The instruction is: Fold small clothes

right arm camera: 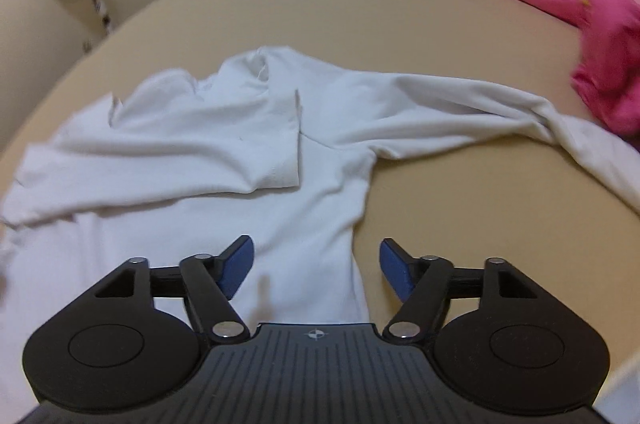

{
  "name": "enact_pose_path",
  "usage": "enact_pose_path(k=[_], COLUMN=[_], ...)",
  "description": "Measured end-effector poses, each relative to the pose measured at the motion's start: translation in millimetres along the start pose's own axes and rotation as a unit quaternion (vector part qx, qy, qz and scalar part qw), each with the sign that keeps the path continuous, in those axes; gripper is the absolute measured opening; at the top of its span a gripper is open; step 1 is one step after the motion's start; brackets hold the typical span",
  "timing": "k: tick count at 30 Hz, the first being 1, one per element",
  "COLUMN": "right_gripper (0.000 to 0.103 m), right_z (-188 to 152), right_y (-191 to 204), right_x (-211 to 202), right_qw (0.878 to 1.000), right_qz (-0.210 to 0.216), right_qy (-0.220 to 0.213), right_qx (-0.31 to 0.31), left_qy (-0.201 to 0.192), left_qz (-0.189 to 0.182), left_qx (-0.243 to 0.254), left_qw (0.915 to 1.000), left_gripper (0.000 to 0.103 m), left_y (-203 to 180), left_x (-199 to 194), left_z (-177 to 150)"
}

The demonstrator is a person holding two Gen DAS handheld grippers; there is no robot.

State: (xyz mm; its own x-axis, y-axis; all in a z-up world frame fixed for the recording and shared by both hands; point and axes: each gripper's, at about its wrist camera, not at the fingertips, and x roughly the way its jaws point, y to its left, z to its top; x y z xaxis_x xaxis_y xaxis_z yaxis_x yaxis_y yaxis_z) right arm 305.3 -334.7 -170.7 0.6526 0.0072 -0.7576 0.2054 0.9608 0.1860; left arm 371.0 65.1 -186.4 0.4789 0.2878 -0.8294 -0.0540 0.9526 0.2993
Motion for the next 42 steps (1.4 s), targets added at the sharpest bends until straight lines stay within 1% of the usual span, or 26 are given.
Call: enact_pose_path(k=[2, 4, 7, 9, 12, 14, 16, 17, 20, 23, 25, 26, 27, 28, 29, 32, 33, 34, 35, 36, 37, 38, 39, 40, 41, 42], right_gripper=[0.076, 0.078, 0.079, 0.08, 0.08, 0.08, 0.079, 0.079, 0.073, 0.071, 0.07, 0.067, 0.042, 0.004, 0.003, 0.003, 0.003, 0.003, 0.004, 0.007, 0.01, 0.016, 0.041, 0.065, 0.068, 0.069], right_z=[-7, -14, -19, -17, -6, 8, 27, 36, 69, 95, 105, 106, 107, 106, 107, 112, 113, 112, 110, 105, 101, 99, 100, 101, 101, 99], right_y=[-2, -1, -1, -5, -13, -13, -8, -4, 12, 26, 34, 37, 39, 42, 47, 48, 48, 47, 47, 49, 52, 54, 54, 50, 39, 25], right_x=[-21, -39, -58, -64, -59, -50, -34, -25, 16, 65, 98, 110, 120, 128, 130, 116, 117, 125, 136, 145, 148, 144, 138, 130, 115, 98], right_qw=[1.0, 1.0, 0.999, 0.999, 0.995, 0.992, 0.99, 0.991, 0.994, 0.997, 0.998, 0.999, 0.999, 1.0, 1.0, 0.998, 0.998, 0.999, 0.999, 0.999, 0.999, 0.997, 0.997, 0.997, 0.999, 0.998], right_qz=[0.0, -0.004, -0.005, 0.001, 0.025, 0.037, 0.052, 0.051, 0.043, 0.032, 0.01, 0.0, -0.004, -0.002, -0.008, -0.002, -0.009, -0.015, -0.021, -0.028, -0.034, -0.041, -0.052, -0.054, -0.042, -0.025], right_qy=[-0.014, -0.025, -0.03, -0.031, -0.019, -0.019, -0.026, -0.029, -0.031, -0.006, 0.01, 0.013, 0.016, 0.019, 0.015, -0.055, -0.058, -0.049, -0.029, -0.013, -0.017, -0.028, -0.029, -0.023, -0.028, -0.045], right_qx=[0.01, 0.011, 0.011, 0.034, 0.091, 0.119, 0.126, 0.124, 0.096, 0.073, 0.056, 0.046, 0.036, 0.02, 0.004, 0.008, 0.011, 0.008, -0.004, -0.02, -0.039, -0.058, -0.059, -0.045, -0.011, 0.028], left_qy=[-0.008, -0.013, -0.02, -0.025, -0.027, -0.022, -0.014, -0.011, -0.006, -0.003, -0.002, 0.0, 0.002, 0.007, 0.01, 0.007, 0.007, 0.008, 0.01, 0.011, 0.011, 0.009, 0.008, 0.005, -0.001, -0.007], left_qz=[0.001, -0.005, -0.01, -0.01, -0.024, -0.035, -0.035, -0.034, -0.031, -0.039, -0.036, -0.035, -0.031, -0.024, -0.017, -0.011, -0.01, -0.008, -0.007, -0.008, -0.007, -0.006, -0.005, -0.005, -0.006, -0.006], left_qx=[-0.015, -0.031, -0.047, -0.054, -0.066, -0.075, -0.08, -0.078, -0.068, -0.059, -0.05, -0.046, -0.043, -0.038, -0.032, -0.018, -0.017, -0.018, -0.021, -0.024, -0.025, -0.024, -0.021, -0.018, -0.013, -0.011], left_qw=[0.9999, 0.9994, 0.9986, 0.9982, 0.9972, 0.9963, 0.9961, 0.9963, 0.9972, 0.9975, 0.9981, 0.9983, 0.9986, 0.9989, 0.9993, 0.9998, 0.9998, 0.9998, 0.9997, 0.9996, 0.9996, 0.9997, 0.9997, 0.9998, 0.9999, 0.9999], left_gripper=[0.103, 0.103, 0.103, 0.103, 0.103, 0.103, 0.103, 0.103, 0.103, 0.103, 0.103, 0.103, 0.103, 0.103, 0.103, 0.103, 0.103, 0.103, 0.103, 0.103, 0.103, 0.103, 0.103, 0.103, 0.103, 0.103], left_y=[7, 16, 28, 35, 45, 47, 45, 41, 28, 14, 6, 1, -3, -8, -12, -17, -18, -18, -17, -17, -16, -15, -14, -16, -15, -17], left_x=[-11, -20, -22, -20, -11, 0, 11, 17, 30, 37, 43, 46, 50, 55, 59, 65, 66, 67, 66, 65, 64, 61, 57, 54, 47, 42], left_z=[-2, -2, 6, 18, 42, 58, 70, 76, 85, 87, 88, 88, 87, 87, 86, 81, 80, 79, 78, 78, 77, 77, 76, 78, 75, 75])
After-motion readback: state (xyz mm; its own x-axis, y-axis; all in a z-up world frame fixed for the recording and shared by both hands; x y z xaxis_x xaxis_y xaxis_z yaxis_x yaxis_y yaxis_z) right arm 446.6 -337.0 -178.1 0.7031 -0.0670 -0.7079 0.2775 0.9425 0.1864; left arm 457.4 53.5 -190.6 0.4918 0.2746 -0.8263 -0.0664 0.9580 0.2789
